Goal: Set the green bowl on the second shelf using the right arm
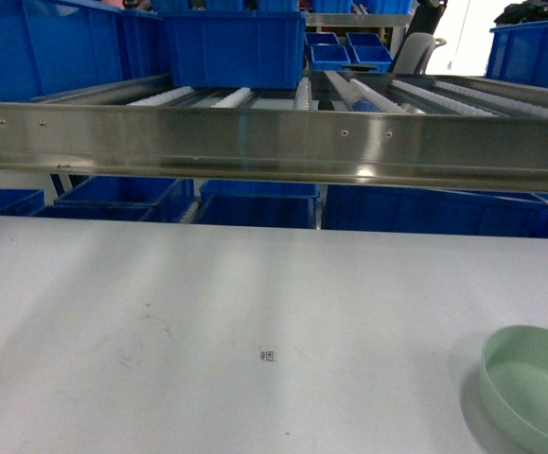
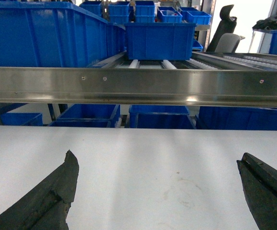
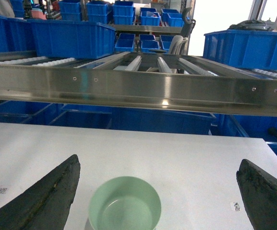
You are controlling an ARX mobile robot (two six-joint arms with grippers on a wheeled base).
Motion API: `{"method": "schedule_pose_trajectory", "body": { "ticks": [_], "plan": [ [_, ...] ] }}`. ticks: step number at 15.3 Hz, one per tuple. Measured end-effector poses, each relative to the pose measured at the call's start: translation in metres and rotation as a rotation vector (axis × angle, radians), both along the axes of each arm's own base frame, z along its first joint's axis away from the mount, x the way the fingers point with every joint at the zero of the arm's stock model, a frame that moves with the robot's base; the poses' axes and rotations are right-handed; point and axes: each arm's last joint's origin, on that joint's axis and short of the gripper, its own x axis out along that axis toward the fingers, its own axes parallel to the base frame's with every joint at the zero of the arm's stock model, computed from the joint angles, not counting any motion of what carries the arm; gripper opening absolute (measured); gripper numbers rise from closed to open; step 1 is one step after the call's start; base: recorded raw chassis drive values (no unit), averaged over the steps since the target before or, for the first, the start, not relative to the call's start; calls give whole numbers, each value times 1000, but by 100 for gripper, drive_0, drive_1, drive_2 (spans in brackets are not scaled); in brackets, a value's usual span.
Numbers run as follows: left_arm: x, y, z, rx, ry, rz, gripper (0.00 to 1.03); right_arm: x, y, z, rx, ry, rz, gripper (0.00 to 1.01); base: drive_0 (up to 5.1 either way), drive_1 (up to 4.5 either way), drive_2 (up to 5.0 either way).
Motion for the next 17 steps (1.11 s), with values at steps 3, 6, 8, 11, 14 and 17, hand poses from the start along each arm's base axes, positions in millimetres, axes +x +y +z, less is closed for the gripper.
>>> {"method": "schedule_pose_trajectory", "body": {
  "ticks": [3, 6, 8, 11, 14, 17],
  "plan": [
    [0, 0, 0, 0, 0, 0, 98, 0, 0, 0, 0, 0, 0, 98, 0, 0, 0],
    [0, 0, 0, 0, 0, 0, 98, 0, 0, 0, 0, 0, 0, 98, 0, 0, 0],
    [0, 0, 0, 0, 0, 0, 98, 0, 0, 0, 0, -1, 0, 98, 0, 0, 0],
    [0, 0, 0, 0, 0, 0, 98, 24, -6, -2, -47, 86, 0, 98, 0, 0, 0],
    [0, 0, 0, 0, 0, 0, 98, 64, -9, 23, -85, 142, 54, 98, 0, 0, 0],
    [0, 0, 0, 0, 0, 0, 98, 120, -8, 7, -140, 432, 215, 98, 0, 0, 0]
  ]
}}
